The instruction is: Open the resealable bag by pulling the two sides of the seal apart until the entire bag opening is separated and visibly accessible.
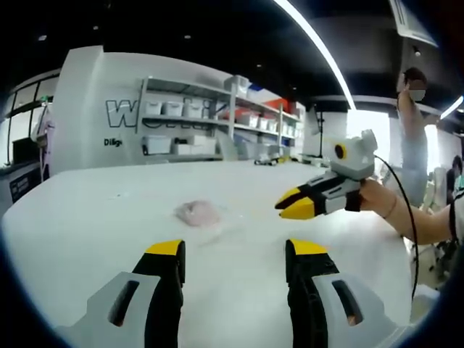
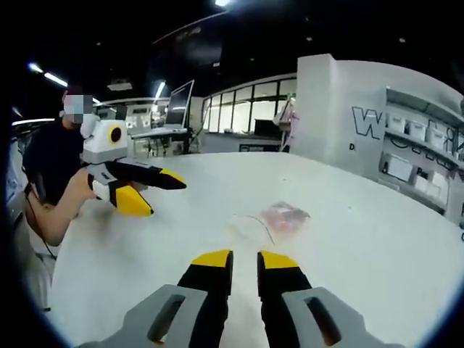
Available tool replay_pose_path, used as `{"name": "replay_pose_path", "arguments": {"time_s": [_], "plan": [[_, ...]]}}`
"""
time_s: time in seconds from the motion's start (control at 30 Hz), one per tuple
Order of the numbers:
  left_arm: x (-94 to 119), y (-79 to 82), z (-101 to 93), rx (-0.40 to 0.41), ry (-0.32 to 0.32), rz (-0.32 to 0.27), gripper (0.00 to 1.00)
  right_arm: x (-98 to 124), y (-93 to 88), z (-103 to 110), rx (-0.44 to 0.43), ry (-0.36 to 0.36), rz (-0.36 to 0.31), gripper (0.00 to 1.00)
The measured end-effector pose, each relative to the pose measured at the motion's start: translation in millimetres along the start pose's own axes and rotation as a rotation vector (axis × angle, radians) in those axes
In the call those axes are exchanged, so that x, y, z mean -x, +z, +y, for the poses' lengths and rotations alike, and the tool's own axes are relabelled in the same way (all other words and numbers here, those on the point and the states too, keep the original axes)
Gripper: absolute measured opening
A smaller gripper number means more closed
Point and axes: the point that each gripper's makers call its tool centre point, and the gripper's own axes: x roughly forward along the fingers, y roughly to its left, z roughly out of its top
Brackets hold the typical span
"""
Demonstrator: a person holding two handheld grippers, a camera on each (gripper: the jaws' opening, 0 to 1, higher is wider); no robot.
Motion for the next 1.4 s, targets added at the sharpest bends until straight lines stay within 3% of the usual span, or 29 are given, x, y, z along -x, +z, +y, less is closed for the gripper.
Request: {"name": "replay_pose_path", "arguments": {"time_s": [0.73, 1.17, 1.4], "plan": [[4.8, 4.6, -1.6, 0.007, 0.006, -0.006, 0.56, 10.8, -0.4, 5.6, -0.011, -0.027, -0.011, 0.12], [13.1, -8.2, -5.0, 0.009, 0.011, 0.021, 0.59, 17.3, -4.6, 12.8, -0.022, -0.031, -0.019, 0.14], [23.9, -9.7, -1.6, 0.016, 0.03, 0.006, 0.59, 22.9, -5.1, 16.9, -0.015, -0.044, -0.029, 0.14]]}}
